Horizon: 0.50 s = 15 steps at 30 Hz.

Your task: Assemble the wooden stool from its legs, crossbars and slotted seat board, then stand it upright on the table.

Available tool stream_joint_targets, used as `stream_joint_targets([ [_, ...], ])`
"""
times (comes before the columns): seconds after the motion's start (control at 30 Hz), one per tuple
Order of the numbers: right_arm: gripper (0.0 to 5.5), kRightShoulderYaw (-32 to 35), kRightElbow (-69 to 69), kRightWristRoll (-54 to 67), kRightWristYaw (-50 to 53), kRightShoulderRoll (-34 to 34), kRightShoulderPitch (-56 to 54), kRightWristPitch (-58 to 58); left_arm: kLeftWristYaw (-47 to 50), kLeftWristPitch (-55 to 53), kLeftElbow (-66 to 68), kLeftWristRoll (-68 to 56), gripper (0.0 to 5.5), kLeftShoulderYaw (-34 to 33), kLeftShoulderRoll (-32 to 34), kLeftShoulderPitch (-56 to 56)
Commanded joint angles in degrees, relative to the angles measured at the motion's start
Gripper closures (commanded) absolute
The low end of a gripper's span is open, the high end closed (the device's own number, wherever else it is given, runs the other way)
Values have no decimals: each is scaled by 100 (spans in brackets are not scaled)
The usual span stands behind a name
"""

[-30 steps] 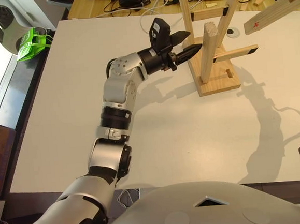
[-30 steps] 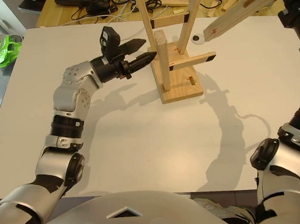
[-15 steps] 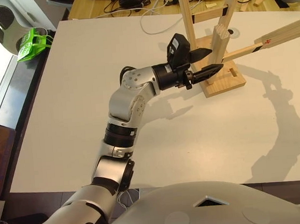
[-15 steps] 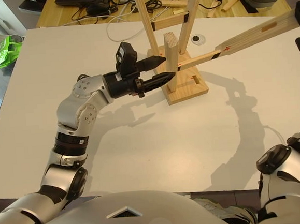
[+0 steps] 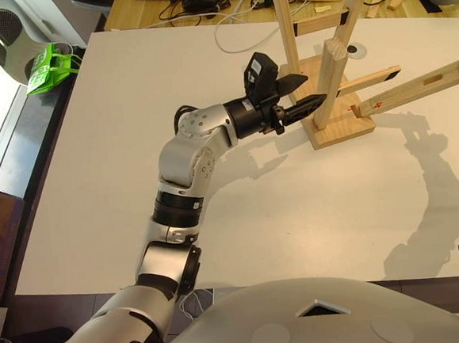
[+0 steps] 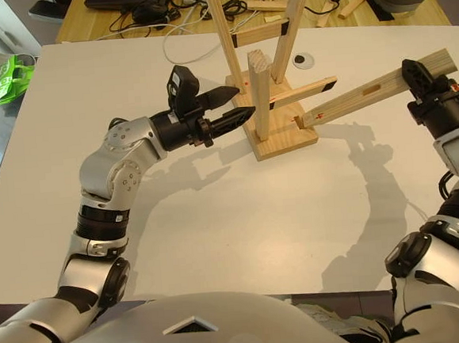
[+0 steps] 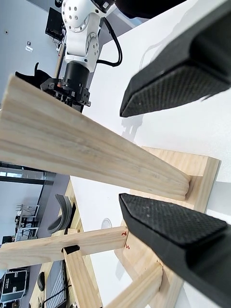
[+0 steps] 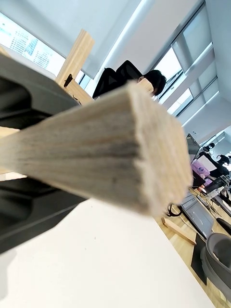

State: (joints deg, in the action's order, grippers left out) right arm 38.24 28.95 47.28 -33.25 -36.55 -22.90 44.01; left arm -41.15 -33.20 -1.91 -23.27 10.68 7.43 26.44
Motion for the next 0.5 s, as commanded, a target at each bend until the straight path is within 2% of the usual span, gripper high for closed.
stream_joint_targets([
  [0.03, 450, -354, 210, -249, -298, -138, -328, -117, 117, -144, -69, -84, 258, -51, -48, 76],
  [0.5, 450, -1398, 1014, -1160, -1481, -711, -991, -411, 315, -220, -149, -174, 258, -85, -107, 39],
])
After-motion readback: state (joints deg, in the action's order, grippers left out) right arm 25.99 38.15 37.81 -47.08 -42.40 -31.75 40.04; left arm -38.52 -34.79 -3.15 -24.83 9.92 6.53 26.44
